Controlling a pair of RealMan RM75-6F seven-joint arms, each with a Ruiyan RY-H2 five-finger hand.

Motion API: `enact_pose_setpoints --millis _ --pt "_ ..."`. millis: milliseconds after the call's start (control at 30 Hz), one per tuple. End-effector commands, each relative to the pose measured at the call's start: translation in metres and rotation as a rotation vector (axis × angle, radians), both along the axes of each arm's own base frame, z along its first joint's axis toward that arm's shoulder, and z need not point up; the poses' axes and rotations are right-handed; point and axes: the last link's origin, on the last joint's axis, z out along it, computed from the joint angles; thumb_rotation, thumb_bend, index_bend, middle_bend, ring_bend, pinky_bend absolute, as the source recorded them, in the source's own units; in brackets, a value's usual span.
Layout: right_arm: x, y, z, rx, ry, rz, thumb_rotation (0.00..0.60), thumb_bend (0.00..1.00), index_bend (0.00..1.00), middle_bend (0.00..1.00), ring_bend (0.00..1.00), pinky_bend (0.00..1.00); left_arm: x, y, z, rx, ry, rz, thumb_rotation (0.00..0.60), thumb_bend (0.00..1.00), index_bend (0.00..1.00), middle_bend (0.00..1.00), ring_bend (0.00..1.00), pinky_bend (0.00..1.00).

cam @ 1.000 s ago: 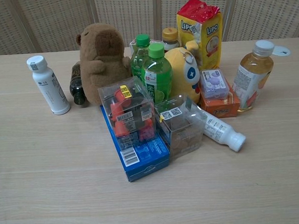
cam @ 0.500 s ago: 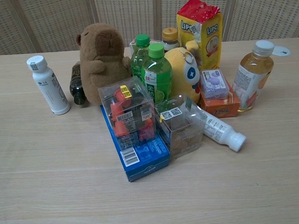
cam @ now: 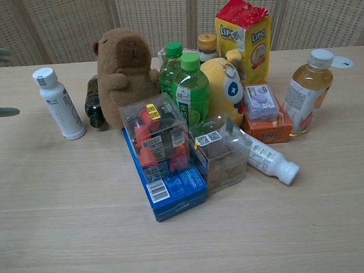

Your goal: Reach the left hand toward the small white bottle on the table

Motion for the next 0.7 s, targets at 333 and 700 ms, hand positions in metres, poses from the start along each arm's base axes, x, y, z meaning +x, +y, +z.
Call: enact_pose_setpoints --millis 333,700 --pt "0.0 0.0 0.003 0.005 -0.015 0.0 0.6 0.0 0.0 0.0 0.0 0.0 0.034 0.022 -0.063 -0.046 -0.066 0.017 0.6 0.0 0.0 0.0 0.0 0.0" --pt "0.0 0.0 0.004 0.008 -0.019 -0.001 0.6 0.0 0.0 0.0 0.0 0.0 0.048 0.029 -0.092 0.107 -0.031 -0.005 0.6 0.0 0.91 0.89 0.71 0.72"
